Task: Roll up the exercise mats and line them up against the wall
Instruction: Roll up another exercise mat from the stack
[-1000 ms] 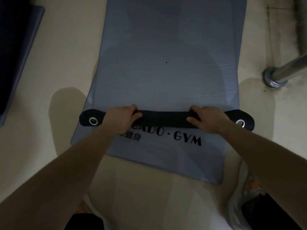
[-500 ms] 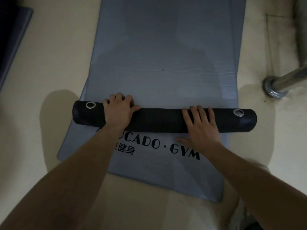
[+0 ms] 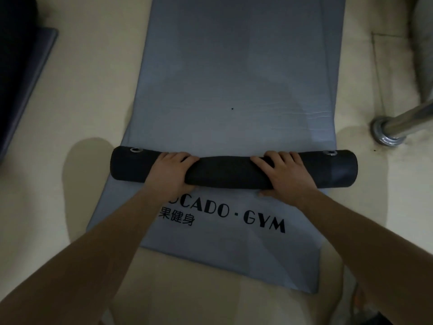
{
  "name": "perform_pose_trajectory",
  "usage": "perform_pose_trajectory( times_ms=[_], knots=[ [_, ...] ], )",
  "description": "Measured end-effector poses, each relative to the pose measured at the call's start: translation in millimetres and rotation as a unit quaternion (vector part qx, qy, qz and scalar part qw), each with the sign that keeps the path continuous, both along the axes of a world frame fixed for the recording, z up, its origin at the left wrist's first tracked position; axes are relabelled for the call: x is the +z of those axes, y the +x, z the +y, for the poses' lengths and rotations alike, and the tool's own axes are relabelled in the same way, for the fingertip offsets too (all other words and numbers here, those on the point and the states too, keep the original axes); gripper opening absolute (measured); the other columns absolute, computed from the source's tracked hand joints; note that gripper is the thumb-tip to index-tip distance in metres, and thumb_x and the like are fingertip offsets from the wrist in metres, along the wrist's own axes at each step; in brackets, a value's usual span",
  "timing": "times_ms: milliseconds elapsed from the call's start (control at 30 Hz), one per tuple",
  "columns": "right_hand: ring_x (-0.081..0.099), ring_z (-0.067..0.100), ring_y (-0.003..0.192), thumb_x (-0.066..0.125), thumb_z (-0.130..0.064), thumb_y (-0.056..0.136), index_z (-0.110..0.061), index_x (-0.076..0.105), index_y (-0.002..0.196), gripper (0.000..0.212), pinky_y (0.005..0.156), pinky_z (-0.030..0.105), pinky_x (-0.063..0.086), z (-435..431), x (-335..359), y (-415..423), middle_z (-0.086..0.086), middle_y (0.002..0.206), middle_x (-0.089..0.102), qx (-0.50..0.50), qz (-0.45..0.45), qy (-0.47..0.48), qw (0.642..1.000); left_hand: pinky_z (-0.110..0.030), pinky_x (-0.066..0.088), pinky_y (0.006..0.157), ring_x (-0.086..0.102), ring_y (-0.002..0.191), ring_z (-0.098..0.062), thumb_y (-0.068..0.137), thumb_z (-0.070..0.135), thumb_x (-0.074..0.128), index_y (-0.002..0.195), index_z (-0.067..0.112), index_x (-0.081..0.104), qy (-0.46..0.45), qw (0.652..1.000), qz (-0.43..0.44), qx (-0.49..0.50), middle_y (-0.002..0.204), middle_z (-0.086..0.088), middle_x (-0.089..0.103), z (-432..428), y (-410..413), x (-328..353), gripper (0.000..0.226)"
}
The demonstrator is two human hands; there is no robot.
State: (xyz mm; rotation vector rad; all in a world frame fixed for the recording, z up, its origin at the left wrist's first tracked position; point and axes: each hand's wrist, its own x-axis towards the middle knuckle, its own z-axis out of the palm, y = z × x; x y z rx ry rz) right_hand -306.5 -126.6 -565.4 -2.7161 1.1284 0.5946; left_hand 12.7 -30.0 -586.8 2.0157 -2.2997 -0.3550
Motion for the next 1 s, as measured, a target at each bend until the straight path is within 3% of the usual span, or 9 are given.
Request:
perform_pose_trajectory(
  times_ms=[167,267,333,467,533,633,733,900,1000],
  knots=[
    [0.055,0.027,0.115,0.075,-0.059,0.078,-0.038,0.026,0.153,0.092,0.101,0.043,0.046,3.9,32.7,1.9,0.005,0.135,0.048,-0.031,-0.008,0.193,0.981,-0.037,0.049,0.096,0.061,0.109,-0.02,0.066,0.062,0.082,0.137,0.026,0.056,0.239,0.969,0.065,0.021,0.124,0.002,0.064,11.9,-6.1,38.9,0.084],
    [0.053,0.02,0.123,0.082,-0.049,0.078,-0.033,0.04,0.151,0.086,0.105,0.034,0.041,16.5,44.3,-2.7,0.0,0.14,0.055,-0.068,-0.013,0.338,0.939,-0.033,0.048,0.097,0.059,0.11,-0.014,0.067,0.063,0.082,0.138,0.028,0.058,0.376,0.918,0.113,0.045,0.127,0.007,0.064,29.1,-6.3,48.8,0.083],
    [0.05,0.02,0.129,0.08,-0.05,0.08,-0.029,0.041,0.151,0.084,0.108,0.034,0.038,24.2,45.5,-7.0,-0.001,0.144,0.055,-0.077,-0.031,0.337,0.938,-0.031,0.049,0.09,0.06,0.103,-0.012,0.065,0.065,0.081,0.133,0.026,0.063,0.404,0.903,0.132,0.066,0.12,0.007,0.067,29.3,-4.3,51.0,0.081],
    [0.05,0.029,0.126,0.064,-0.054,0.089,-0.023,0.047,0.145,0.066,0.108,0.046,0.037,61.1,35.5,-26.7,0.004,0.136,0.058,-0.093,-0.122,0.079,0.985,-0.028,0.045,0.086,0.058,0.096,-0.009,0.044,0.082,0.076,0.126,0.022,0.067,0.376,0.906,0.153,0.119,0.113,0.006,0.066,9.8,3.3,56.2,0.103],
    [0.056,0.034,0.121,0.06,-0.045,0.092,-0.019,0.057,0.138,0.053,0.108,0.051,0.037,74.3,25.4,-27.1,0.009,0.133,0.062,-0.098,-0.177,-0.029,0.979,-0.034,0.046,0.096,0.056,0.105,-0.014,0.058,0.066,0.084,0.126,0.023,0.066,0.349,0.91,0.158,0.16,0.122,0.002,0.064,4.5,3.3,59.0,0.083],
    [0.054,0.035,0.124,0.052,-0.043,0.097,-0.022,0.056,0.14,0.048,0.114,0.055,0.029,51.2,19.9,-14.0,0.011,0.135,0.059,-0.11,-0.163,-0.069,0.978,-0.044,0.048,0.092,0.056,0.107,-0.024,0.072,0.057,0.08,0.11,0.027,0.065,0.149,0.963,0.07,0.216,0.119,-0.002,0.061,11.7,-12.0,57.8,0.051],
    [0.048,0.041,0.122,0.052,-0.045,0.096,-0.027,0.061,0.136,0.045,0.108,0.06,0.031,16.7,24.2,2.5,0.015,0.133,0.052,-0.135,-0.131,-0.088,0.978,-0.047,0.046,0.093,0.054,0.109,-0.032,0.09,0.043,0.063,0.109,0.019,0.064,-0.057,0.973,0.009,0.224,0.12,-0.01,0.058,30.9,-46.5,44.0,0.03],
    [0.055,0.041,0.111,0.057,-0.035,0.096,-0.016,0.058,0.123,0.033,0.099,0.057,0.041,23.7,12.5,15.3,0.018,0.123,0.055,-0.133,-0.193,-0.138,0.962,-0.055,0.019,0.12,0.035,0.142,-0.037,0.073,0.071,0.071,0.14,0.01,0.049,-0.032,0.991,0.007,0.131,0.149,-0.016,0.045,44.9,-43.0,9.8,0.093],
    [0.033,0.041,0.142,0.057,-0.066,0.084,-0.011,0.034,0.152,0.091,0.119,0.059,0.022,34.7,-1.7,2.5,0.02,0.153,0.036,-0.071,-0.096,-0.106,0.987,-0.054,0.024,0.119,0.04,0.138,-0.039,0.06,0.065,0.083,0.144,0.009,0.044,0.004,0.998,-0.014,0.066,0.146,-0.018,0.048,28.6,-21.4,4.4,0.109]
  ],
)
